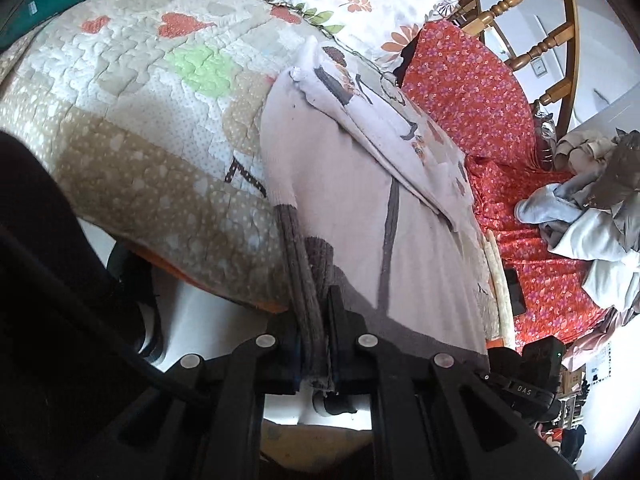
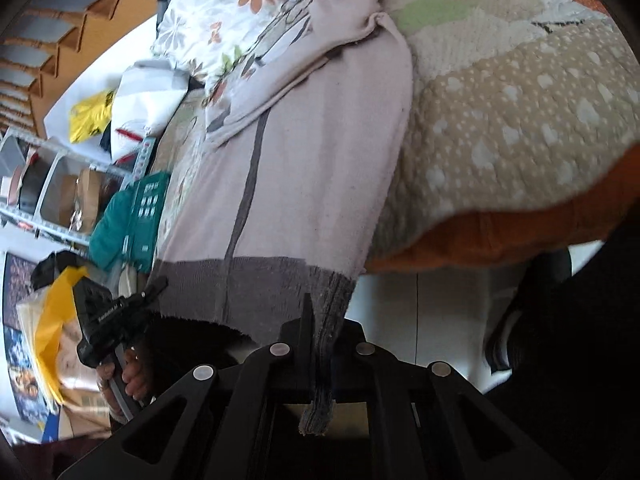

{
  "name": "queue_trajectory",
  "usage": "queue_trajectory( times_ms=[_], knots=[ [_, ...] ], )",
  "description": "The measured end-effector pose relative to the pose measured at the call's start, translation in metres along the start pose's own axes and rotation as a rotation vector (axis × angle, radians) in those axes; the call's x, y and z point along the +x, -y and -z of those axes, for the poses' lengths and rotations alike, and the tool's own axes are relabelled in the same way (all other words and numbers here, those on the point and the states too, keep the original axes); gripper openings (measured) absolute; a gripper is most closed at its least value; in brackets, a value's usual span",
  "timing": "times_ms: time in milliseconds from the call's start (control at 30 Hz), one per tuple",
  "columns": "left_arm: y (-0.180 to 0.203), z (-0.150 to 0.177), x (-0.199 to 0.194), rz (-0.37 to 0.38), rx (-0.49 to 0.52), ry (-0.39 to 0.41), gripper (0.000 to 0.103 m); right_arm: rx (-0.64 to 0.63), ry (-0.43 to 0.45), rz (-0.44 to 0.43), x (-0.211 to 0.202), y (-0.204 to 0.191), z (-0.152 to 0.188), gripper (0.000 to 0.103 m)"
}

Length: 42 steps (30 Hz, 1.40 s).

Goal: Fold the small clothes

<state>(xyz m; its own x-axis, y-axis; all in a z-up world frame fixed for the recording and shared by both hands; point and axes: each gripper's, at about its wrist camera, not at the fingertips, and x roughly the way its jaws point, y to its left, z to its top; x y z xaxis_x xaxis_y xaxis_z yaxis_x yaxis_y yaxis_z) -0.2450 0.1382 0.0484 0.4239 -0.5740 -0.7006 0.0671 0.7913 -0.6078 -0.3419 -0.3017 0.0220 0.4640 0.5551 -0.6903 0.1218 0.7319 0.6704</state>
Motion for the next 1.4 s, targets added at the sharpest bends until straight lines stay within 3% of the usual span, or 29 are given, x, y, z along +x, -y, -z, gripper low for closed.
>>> queue_trajectory(
  times_ms=[133,267,433,633,1000,1100,1167,1233,1300,1400],
  knots=[
    [0.000,-0.012,0.010,-0.002,-0.024,-0.006,0.009,-0.015,-0.004,-0.015,0.005,-0.004,-0.010,0.005],
    [0.006,-0.054,0.017,-0.004,-0.017,0.020,0.009,-0.054,0.050,-0.028,-0.003,-0.018,-0.042,0.005],
    [0.023,-0.130,0.043,0.000,-0.013,0.066,0.009,-0.107,0.178,-0.020,-0.009,-0.044,-0.119,0.005],
    [0.050,-0.215,0.097,-0.021,0.006,0.098,0.009,-0.079,0.276,-0.012,0.001,-0.049,-0.204,0.005],
    [0.049,-0.287,0.194,-0.088,-0.016,0.011,0.011,0.002,0.216,0.083,0.066,-0.006,-0.306,0.005],
    [0.041,-0.307,0.204,-0.108,-0.056,0.053,0.015,0.013,0.219,0.064,0.077,0.005,-0.331,0.006],
    [0.034,-0.315,0.202,-0.101,-0.100,0.091,0.026,0.041,0.262,0.046,0.081,0.018,-0.348,0.007],
    [0.027,-0.321,0.197,-0.073,-0.162,0.108,0.048,0.060,0.274,0.043,0.083,0.024,-0.357,0.015],
    [0.027,-0.323,0.194,-0.066,-0.175,0.113,0.050,0.029,0.295,0.099,0.082,0.019,-0.360,0.047],
    [0.031,-0.322,0.191,-0.092,-0.149,0.107,0.052,-0.051,0.318,0.171,0.076,0.007,-0.360,0.052]
  ],
)
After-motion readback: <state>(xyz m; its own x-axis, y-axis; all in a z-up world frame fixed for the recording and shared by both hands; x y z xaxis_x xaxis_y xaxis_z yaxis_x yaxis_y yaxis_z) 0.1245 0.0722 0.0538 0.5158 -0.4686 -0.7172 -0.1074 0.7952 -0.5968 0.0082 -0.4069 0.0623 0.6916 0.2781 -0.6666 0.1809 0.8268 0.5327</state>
